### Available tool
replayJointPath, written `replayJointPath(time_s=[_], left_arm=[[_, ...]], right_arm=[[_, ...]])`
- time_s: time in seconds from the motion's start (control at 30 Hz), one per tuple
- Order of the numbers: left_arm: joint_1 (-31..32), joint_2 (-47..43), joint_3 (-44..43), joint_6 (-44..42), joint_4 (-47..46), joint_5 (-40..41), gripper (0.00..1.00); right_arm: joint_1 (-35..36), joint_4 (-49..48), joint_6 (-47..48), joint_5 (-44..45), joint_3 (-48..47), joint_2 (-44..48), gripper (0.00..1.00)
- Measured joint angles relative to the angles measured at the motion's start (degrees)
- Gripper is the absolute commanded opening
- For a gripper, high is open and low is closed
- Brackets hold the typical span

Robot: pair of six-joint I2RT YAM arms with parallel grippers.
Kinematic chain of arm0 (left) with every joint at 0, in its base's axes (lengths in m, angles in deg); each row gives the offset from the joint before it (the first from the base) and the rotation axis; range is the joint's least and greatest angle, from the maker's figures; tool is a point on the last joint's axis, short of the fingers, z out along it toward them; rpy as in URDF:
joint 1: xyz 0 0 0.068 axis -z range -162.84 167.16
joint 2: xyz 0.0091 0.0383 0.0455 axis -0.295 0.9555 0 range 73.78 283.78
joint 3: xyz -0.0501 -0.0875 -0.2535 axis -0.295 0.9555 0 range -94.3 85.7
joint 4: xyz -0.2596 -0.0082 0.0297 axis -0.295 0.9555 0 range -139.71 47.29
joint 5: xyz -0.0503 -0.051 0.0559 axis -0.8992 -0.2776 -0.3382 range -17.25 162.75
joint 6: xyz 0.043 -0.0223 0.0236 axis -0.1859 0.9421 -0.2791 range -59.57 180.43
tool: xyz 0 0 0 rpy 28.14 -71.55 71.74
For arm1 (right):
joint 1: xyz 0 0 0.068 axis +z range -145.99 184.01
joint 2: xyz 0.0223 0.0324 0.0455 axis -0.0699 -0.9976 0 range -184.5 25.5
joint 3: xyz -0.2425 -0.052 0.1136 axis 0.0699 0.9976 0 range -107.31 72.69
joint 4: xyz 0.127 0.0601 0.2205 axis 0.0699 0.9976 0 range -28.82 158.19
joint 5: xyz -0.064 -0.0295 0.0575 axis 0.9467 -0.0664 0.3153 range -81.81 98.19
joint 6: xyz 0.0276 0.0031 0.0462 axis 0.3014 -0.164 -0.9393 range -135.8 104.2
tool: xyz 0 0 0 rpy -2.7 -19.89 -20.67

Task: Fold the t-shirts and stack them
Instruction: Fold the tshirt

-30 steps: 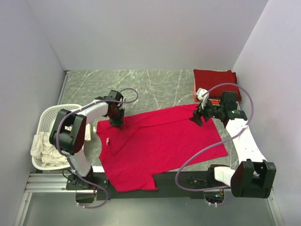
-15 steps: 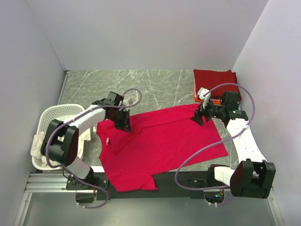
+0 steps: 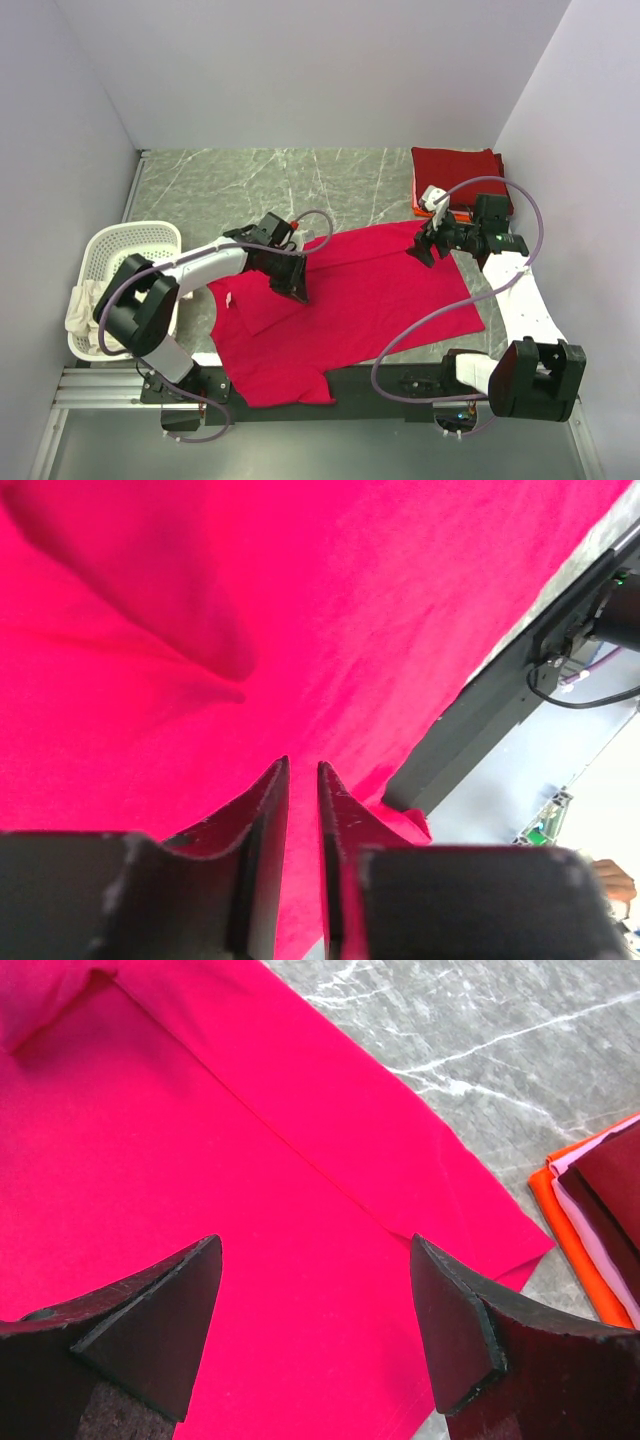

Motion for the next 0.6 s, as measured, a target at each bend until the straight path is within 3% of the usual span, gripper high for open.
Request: replayJointPath(time_s=[0.1, 0.3, 0.43, 0.6], left_arm=[[0.9, 0.0, -0.1, 0.2, -0.4, 0.2, 0.42], [1.0, -2.6, -2.7, -0.2, 2.4, 6.9, 0.55], [-2.5, -7.6, -2.9, 0.5, 0.4, 14.5, 0.49], [-15.1, -11.6, 3.2, 5.1, -8.4, 18.6, 0.38]], right_arm=[[-0.1, -0.3, -0.1, 0.6, 0.0, -0.5, 0.82], [-1.0, -0.7, -1.4, 3.0, 0.0, -3.7, 0.82], [-1.1, -1.1, -3.4, 5.1, -0.4, -6.1, 0.80], [-1.6, -1.6, -5.2, 7.0, -1.1, -8.7, 0.78]])
